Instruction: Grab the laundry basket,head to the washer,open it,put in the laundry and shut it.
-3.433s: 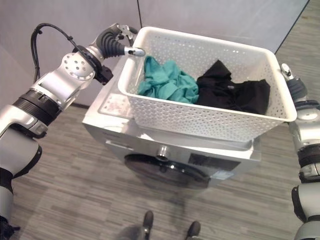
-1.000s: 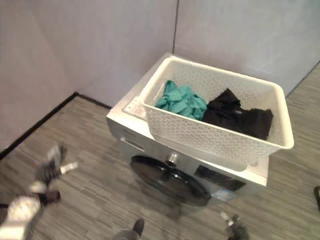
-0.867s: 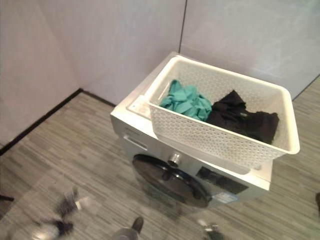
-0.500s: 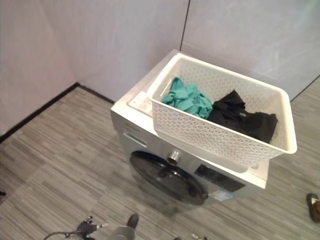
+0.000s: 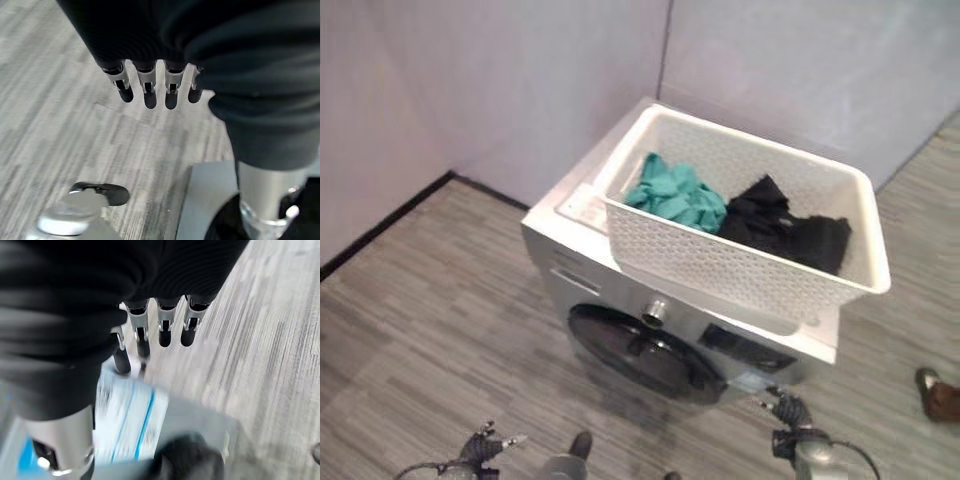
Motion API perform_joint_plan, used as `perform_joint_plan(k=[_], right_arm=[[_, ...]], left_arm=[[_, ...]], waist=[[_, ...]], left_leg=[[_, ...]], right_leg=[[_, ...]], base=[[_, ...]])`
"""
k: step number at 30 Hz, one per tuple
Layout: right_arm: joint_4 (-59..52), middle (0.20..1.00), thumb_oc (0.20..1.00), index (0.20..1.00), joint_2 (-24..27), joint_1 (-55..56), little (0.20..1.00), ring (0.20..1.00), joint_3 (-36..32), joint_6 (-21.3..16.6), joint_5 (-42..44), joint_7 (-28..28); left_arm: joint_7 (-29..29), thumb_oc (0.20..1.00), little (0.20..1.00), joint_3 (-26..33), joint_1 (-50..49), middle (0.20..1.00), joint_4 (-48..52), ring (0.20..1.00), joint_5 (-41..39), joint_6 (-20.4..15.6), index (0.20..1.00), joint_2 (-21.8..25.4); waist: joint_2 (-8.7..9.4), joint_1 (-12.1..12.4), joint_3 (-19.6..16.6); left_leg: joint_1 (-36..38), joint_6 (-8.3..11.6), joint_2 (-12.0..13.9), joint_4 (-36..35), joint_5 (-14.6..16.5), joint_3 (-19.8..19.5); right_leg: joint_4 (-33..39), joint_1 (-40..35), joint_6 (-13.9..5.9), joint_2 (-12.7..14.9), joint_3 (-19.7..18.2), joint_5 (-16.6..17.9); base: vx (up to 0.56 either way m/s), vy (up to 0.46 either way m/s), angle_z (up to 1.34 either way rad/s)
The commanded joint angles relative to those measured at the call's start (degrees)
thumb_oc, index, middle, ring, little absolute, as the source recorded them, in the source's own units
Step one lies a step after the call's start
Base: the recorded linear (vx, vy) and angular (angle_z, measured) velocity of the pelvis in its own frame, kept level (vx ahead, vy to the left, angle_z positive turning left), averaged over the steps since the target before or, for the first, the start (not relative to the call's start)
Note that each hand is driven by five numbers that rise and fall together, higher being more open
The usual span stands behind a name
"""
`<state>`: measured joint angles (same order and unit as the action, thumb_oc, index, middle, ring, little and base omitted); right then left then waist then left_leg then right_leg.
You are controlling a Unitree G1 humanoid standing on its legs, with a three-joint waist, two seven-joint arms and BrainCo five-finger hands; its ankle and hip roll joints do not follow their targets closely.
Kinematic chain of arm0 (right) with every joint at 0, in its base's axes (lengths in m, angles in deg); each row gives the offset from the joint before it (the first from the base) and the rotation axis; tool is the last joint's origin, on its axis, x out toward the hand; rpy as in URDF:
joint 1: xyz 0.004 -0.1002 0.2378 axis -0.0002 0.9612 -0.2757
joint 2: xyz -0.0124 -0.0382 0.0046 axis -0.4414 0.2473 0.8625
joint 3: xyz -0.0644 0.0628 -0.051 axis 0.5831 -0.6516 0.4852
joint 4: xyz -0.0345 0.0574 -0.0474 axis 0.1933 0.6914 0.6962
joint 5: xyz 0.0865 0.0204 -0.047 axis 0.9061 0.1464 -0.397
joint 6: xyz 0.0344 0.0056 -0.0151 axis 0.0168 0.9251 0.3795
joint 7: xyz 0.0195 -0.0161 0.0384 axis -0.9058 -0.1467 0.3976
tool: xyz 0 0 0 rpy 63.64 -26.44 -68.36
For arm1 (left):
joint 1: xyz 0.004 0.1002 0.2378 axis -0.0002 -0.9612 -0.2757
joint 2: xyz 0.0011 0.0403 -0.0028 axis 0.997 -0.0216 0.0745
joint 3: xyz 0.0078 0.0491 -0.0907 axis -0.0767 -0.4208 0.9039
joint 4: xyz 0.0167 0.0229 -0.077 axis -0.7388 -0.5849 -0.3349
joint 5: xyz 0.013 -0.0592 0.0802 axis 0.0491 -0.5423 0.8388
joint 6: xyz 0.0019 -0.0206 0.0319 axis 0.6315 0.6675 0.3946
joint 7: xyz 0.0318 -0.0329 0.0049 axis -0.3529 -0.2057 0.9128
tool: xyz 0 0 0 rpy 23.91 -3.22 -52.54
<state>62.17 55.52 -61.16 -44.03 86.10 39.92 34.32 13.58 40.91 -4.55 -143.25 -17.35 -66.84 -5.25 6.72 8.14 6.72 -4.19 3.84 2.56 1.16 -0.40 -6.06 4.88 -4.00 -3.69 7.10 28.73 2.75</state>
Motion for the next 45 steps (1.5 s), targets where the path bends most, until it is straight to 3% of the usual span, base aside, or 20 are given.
perform_joint_plan(k=[1,12,13,35,45], right_arm=[[0.1,1.0,1.0,1.0,3.3,1.0,1.0,1.0,0.2,-1.3,2.8,-1.4],[1.6,1.0,1.0,1.0,-1.8,3.4,1.0,1.0,2.6,-1.4,6.1,0.3],[11.0,1.0,1.0,1.0,-5.9,-2.2,1.0,1.0,17.0,-1.6,-3.8,2.0],[13.1,1.0,1.0,1.0,-6.6,-1.3,1.0,1.0,16.6,-1.5,-5.2,-0.2],[7.5,1.0,1.0,1.0,-4.4,-0.2,1.0,1.0,15.5,-1.0,-7.0,-1.5]], left_arm=[[1.0,1.0,1.0,-1.7,0.9,1.0,-2.4,1.0,-0.6,-2.4,1.0,-1.4],[0.5,1.0,1.0,-3.2,1.6,1.0,-2.0,1.0,-1.5,-3.0,1.0,-2.9],[2.9,1.0,1.0,-3.7,-1.1,1.0,-1.9,1.0,-4.7,-3.3,1.0,-9.0],[2.4,1.0,1.0,-4.6,-2.4,1.0,-4.1,1.0,-3.8,-3.2,1.0,-9.4],[3.1,1.0,1.0,-3.5,-3.4,1.0,-3.0,1.0,-3.9,-2.8,1.0,-8.2]], waist=[[-4.26,-0.4,-2.0],[-5.19,-2.7,-2.5],[-6.48,-3.1,-0.7],[-7.54,-3.8,-0.8],[-7.47,-4.2,-0.5]], left_leg=[[3.8,-1.27,1.9,-6.2,-0.8,4.8],[4.7,-1.43,1.6,-6.2,-0.1,6.5],[2.5,1.08,5.9,-6.2,-1.1,14.0],[4.7,1.38,5.5,-6.2,-0.3,13.3],[5.5,1.89,6.7,-6.2,-0.5,14.5]], right_leg=[[-3.0,-1.8,-1.26,-0.5,-3.4,-6.5],[-2.4,-1.7,-1.58,-0.1,-5.0,-6.0],[0.1,-1.4,-4.49,7.5,-2.8,-2.5],[0.1,-2.8,-4.17,6.9,-3.7,-3.1],[0.1,-2.6,-3.94,6.1,-5.0,-3.5]], base=[[0.0,0.027,-0.42],[-0.01,0.023,-0.2],[0.0,0.007,-0.04],[0.01,0.002,0.01],[0.0,-0.027,-0.01]])
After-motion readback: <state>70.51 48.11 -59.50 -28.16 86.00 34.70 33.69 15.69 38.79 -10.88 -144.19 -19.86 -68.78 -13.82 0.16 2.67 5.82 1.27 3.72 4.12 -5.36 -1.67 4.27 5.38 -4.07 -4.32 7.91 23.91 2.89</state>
